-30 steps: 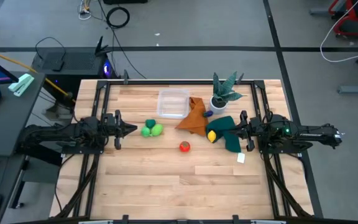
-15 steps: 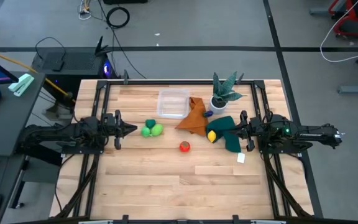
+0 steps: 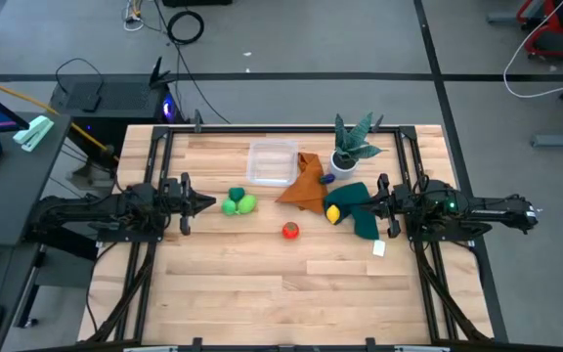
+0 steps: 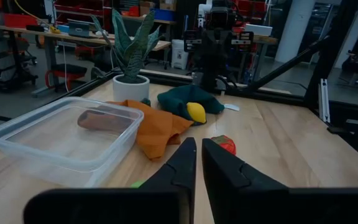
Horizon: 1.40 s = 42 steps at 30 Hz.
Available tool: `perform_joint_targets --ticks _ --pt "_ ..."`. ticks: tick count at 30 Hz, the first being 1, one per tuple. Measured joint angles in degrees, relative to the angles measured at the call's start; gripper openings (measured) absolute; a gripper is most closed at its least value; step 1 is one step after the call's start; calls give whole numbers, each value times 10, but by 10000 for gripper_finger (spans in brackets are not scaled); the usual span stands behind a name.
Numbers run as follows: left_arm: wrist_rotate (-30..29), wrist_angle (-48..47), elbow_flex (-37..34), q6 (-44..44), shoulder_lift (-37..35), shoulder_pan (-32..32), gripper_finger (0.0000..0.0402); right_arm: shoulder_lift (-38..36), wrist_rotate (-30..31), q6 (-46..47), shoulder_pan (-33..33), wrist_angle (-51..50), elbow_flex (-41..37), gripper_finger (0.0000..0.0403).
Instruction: Pick and placing Produce into tupperware
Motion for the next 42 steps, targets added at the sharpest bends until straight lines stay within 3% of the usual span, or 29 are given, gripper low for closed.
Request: perform_joint_targets --ticks 42 --pt "0 0 0 0 0 0 28 0 0 0 0 0 0 0"
